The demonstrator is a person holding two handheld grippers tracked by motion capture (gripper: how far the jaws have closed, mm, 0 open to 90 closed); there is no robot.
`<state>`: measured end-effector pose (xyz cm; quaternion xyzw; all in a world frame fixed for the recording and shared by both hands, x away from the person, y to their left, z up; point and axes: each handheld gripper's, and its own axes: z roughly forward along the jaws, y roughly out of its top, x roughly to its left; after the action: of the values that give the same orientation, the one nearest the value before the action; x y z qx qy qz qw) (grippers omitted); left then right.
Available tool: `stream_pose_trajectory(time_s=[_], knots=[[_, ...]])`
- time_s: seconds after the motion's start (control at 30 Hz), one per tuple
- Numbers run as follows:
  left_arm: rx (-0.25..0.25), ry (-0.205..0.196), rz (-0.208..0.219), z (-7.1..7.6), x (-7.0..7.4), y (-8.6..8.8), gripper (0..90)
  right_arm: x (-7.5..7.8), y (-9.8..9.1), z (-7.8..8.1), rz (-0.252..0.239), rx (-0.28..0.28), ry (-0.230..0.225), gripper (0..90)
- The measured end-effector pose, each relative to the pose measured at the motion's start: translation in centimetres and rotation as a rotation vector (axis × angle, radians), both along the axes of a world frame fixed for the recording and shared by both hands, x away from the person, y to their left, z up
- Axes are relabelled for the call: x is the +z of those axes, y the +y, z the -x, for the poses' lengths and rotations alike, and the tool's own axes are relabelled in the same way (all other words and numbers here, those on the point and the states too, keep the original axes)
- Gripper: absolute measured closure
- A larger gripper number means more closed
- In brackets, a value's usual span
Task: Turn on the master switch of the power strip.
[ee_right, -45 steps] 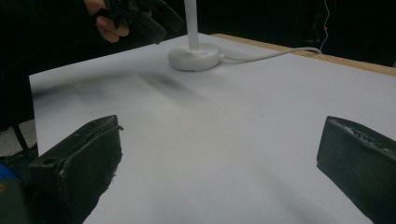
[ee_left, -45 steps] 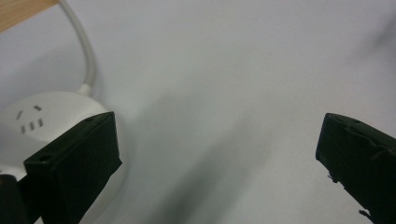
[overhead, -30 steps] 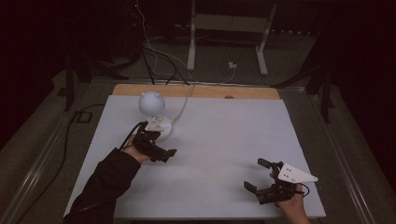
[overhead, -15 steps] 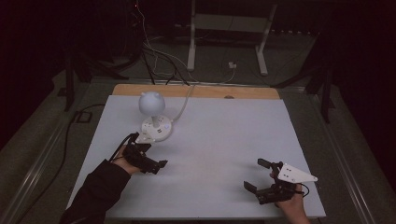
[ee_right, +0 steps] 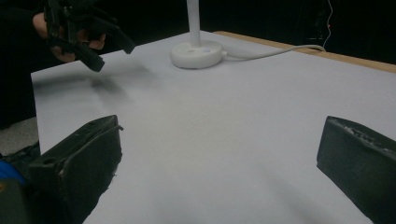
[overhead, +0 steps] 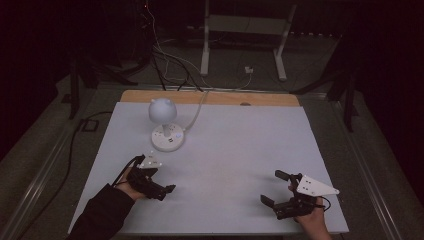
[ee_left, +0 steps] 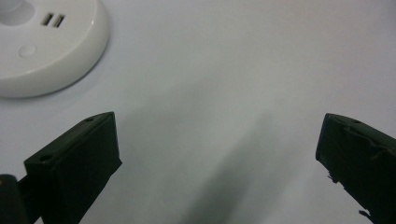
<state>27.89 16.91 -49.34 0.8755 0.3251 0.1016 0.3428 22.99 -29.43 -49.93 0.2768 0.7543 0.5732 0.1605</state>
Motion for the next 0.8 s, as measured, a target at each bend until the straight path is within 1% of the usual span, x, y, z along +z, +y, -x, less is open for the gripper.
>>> stream_pose_trajectory(time_s=[0.03,0.1,0.2,0.27,0.33,0.4,0.43,0.5,0.57,0.63,0.73,0.77,0.8], knots=[[0.001,-0.004,-0.002,0.1,-0.1,0.1,0.2,0.0,0.0,0.0,0.001,0.000,-0.001,0.0],[-0.002,0.003,0.006,0.4,-0.3,0.3,0.2,0.0,0.0,0.0,0.001,0.001,-0.001,0.0],[0.000,0.000,-0.002,0.9,-0.9,0.6,0.2,0.0,0.0,0.0,0.002,-0.001,-0.002,0.0],[0.013,-0.006,0.005,1.3,-1.3,0.9,0.2,0.0,0.0,0.0,0.001,0.000,-0.001,0.0],[0.025,-0.022,0.008,1.6,-1.5,1.2,0.2,0.0,0.0,0.0,0.002,0.000,-0.002,0.0],[0.041,-0.011,0.035,1.8,-1.6,1.8,0.2,0.0,0.0,0.0,0.002,0.000,0.000,0.0],[0.048,-0.013,0.043,2.0,-1.7,2.0,0.2,0.0,0.0,0.0,0.002,0.000,-0.001,0.0],[0.056,-0.007,0.044,2.4,-2.0,2.4,0.2,0.0,0.0,0.1,0.002,-0.001,0.000,0.0],[0.075,-0.011,0.056,2.8,-2.2,2.9,0.2,0.0,0.0,0.1,0.002,-0.001,0.001,0.0],[0.088,-0.015,0.059,3.2,-2.5,3.3,0.2,0.0,0.0,0.0,0.003,0.000,0.000,0.0],[0.112,-0.009,0.062,3.8,-2.9,3.8,0.2,0.0,0.0,0.0,0.003,0.001,0.001,0.0],[0.112,-0.004,0.063,4.0,-3.0,4.0,0.2,0.0,0.0,0.0,0.004,0.000,0.001,0.0],[0.112,0.002,0.056,4.1,-3.1,4.2,0.2,0.0,0.0,0.0,0.005,0.001,0.000,0.0]])
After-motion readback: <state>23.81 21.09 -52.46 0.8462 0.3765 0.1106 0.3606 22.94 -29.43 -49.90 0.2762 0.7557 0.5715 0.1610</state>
